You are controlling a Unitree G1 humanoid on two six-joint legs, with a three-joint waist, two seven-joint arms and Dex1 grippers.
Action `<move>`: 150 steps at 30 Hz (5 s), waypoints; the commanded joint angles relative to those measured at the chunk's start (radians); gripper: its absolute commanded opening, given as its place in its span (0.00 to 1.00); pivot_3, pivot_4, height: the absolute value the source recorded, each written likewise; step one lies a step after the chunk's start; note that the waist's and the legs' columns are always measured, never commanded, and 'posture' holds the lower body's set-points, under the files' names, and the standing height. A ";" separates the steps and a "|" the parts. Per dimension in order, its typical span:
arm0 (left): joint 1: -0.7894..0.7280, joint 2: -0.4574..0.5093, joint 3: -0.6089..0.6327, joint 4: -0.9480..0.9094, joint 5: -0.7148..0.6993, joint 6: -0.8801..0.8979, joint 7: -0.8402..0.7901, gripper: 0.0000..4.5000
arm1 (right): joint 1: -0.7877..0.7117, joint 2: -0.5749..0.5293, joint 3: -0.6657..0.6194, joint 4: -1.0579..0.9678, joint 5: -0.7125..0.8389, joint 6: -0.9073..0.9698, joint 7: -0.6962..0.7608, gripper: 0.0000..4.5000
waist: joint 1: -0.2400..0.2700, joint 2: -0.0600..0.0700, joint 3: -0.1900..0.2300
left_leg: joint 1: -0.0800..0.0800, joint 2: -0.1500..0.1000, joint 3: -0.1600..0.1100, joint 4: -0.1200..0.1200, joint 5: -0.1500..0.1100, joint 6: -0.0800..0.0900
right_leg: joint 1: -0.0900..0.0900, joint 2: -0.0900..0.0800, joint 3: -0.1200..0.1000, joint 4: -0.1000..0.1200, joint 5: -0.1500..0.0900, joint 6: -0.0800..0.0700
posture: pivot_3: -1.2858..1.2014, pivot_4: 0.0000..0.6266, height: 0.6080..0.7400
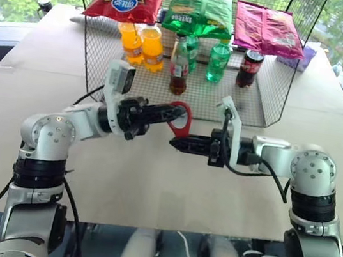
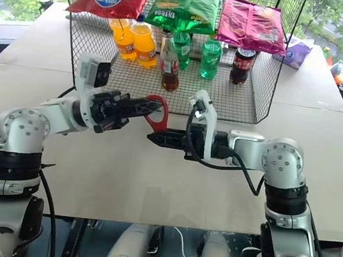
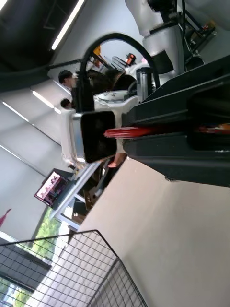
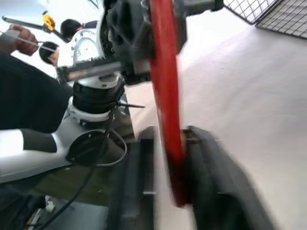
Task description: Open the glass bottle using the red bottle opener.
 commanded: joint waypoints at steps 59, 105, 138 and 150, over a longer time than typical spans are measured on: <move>-0.110 -0.030 -0.107 0.248 0.773 -0.804 0.346 1.00 | 0.092 -0.454 0.465 -0.438 -1.253 -0.362 -0.193 0.00 | 0.026 0.001 0.001 | -0.018 -0.001 0.006 0.001 0.003 -0.005 | -0.014 0.000 -0.003 -0.008 0.001 0.001 | 0.52 0.24 1.00; -0.182 -0.161 0.003 0.088 0.139 -0.178 0.058 0.00 | 0.151 0.141 -0.312 -0.363 -0.166 -0.073 -0.211 0.56 | 0.023 0.001 0.001 | -0.013 0.000 -0.003 0.006 0.005 -0.006 | -0.008 0.006 0.000 0.004 0.000 0.000 | 0.52 0.24 1.00; -0.186 -0.107 -0.008 0.042 0.059 -0.058 0.017 0.00 | 0.133 -0.072 -0.189 -0.293 0.131 -0.193 -0.268 0.56 | 0.014 0.001 0.000 | -0.012 0.000 -0.004 0.006 0.002 -0.003 | -0.009 0.006 0.001 0.005 0.000 0.000 | 0.52 0.24 1.00; -0.172 -0.095 -0.015 0.017 0.052 -0.040 0.000 0.00 | 0.130 -0.109 -0.150 -0.285 0.153 -0.230 -0.261 0.36 | 0.013 0.001 0.000 | -0.012 0.000 -0.004 0.006 0.002 -0.003 | -0.009 0.006 0.002 0.005 0.000 0.000 | 0.52 0.24 1.00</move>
